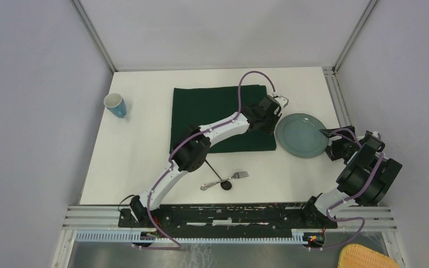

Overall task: Set the dinner table for one person
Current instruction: Pick up the plate at the center of the board.

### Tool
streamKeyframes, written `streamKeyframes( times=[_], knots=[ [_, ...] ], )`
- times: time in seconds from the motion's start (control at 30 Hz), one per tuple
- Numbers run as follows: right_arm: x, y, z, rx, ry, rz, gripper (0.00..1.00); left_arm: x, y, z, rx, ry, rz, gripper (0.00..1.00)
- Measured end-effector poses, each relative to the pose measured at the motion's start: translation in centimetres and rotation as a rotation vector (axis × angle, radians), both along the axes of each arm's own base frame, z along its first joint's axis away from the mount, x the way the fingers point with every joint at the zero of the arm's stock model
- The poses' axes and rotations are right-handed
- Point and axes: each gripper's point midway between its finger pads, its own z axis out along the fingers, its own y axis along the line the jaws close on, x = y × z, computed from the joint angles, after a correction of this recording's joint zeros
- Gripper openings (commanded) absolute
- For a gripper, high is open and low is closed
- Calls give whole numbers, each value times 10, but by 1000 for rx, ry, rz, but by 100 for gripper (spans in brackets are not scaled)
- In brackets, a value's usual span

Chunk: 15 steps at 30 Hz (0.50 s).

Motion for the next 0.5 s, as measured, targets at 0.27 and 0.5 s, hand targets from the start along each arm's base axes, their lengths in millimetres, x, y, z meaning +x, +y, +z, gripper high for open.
streamKeyframes(
  times=[0.27,0.5],
  knots=[
    [0,0,0,0,0,0,88,2,-4,2,-15,-12,-1,26],
    [0,0,0,0,0,0,88,4,-7,-4,-25,-16,-3,26]
  ],
)
